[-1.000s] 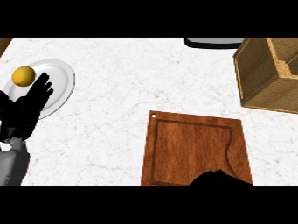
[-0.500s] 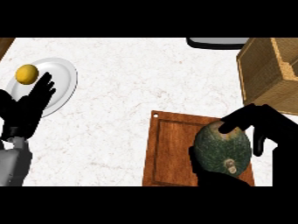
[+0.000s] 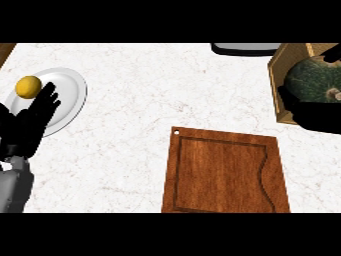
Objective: Pick the squash from the cutting board and place it in the basket
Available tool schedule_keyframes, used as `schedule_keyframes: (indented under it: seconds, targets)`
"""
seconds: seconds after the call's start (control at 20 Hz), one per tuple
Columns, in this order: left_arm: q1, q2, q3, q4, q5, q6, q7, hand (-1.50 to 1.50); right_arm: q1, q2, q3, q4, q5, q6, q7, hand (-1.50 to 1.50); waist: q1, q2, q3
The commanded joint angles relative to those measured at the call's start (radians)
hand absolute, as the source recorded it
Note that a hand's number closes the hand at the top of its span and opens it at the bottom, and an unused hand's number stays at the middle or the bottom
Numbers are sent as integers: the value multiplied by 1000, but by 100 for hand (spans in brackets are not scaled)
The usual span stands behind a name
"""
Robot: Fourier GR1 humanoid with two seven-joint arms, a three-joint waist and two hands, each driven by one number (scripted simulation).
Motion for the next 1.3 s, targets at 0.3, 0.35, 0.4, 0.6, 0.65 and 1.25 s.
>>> schedule_keyframes:
  seconds: [0.3,0.35,0.4,0.6,0.65,1.25]
  targets:
    - [7,16,34,-5,30,-34,11,0,4,-122,-174,369,-121,-143,-318,150,1,-1,0]
    - [13,-5,16,35,-6,-21,-51,0,20,-121,-134,362,-103,-150,-323,150,-3,-2,0]
    - [22,-19,-7,-48,-21,11,8,0,36,-131,-190,395,-125,-189,-376,150,-1,-2,0]
    - [-13,-14,16,22,-17,3,-5,0,25,-168,-185,481,-168,-196,-437,150,-4,-2,0]
    - [11,-17,3,-10,-3,-12,0,0,9,-144,-242,487,-21,-337,-316,150,7,2,0]
    - [43,-2,25,-31,4,-46,-7,0,-70,-246,-270,779,-251,-331,-568,-150,1,-3,0]
